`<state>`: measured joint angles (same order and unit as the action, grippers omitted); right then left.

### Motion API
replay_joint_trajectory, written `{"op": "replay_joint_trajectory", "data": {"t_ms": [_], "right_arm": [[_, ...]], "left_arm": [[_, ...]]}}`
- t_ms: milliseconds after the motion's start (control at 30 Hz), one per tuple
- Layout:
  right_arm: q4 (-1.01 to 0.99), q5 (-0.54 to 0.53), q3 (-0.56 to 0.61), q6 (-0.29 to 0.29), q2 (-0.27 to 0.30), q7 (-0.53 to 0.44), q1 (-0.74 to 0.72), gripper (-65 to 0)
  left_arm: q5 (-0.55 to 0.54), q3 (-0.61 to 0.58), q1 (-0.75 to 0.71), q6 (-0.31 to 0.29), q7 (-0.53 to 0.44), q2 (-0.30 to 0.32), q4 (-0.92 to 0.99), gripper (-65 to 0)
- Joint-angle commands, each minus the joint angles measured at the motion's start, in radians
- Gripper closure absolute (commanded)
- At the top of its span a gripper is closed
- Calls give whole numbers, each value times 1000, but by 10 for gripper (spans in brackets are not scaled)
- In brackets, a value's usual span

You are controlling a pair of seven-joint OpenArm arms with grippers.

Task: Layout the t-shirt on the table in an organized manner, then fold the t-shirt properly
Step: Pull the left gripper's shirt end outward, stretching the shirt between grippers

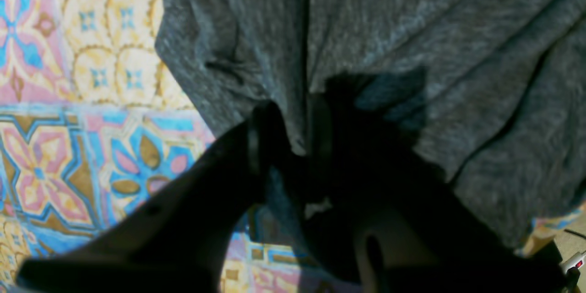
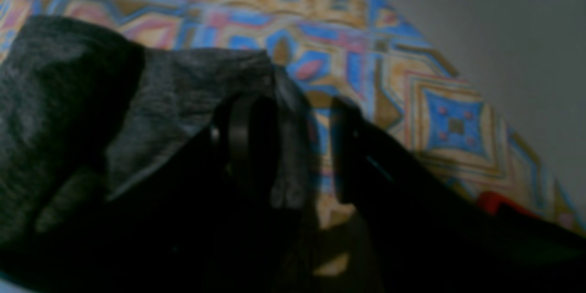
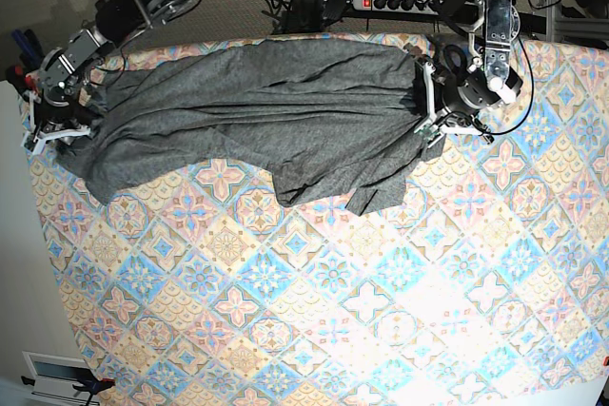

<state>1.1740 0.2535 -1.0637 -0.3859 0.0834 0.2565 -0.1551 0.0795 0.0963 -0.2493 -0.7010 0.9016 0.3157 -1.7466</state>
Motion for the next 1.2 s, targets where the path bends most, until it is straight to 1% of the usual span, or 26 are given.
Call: {"op": "replay_joint_trajectory", "data": {"t_ms": [0,100,267,333,700,767,867,1000,1033,1167], "right_arm": [[34,-12,-2,3,23,-29,-7,-224],[54,-12,0,3,23,-29,12,-224],[50,-12,0,3,23,-29,13,-224],[48,-12,0,3,23,-29,15,-224],[53,-12,1,-2,22,-27,16,-224],[53,-12,3,-2,20,-27,16,-224],[53,-12,55,-2,20,-27,18,-224],[54,-13,133,-2,20,-27,36,-224],[54,-13,142,-2,20,-27,36,-224],[54,-13,144,-2,20,-27,35,-224]], "left_arm": [[64,6,-6,3,67,15,0,-127],[70,16,-2,3,64,15,1,-127],[70,98,0,3,63,17,3,-127],[70,112,0,3,61,17,3,-127],[61,104,3,3,61,17,-5,-127],[59,101,32,3,61,13,-8,-127],[59,105,51,3,61,-17,-16,-127],[59,102,67,3,69,-28,-59,-127],[59,104,67,3,69,-33,-71,-127],[61,147,71,3,69,-85,-145,-127]]}}
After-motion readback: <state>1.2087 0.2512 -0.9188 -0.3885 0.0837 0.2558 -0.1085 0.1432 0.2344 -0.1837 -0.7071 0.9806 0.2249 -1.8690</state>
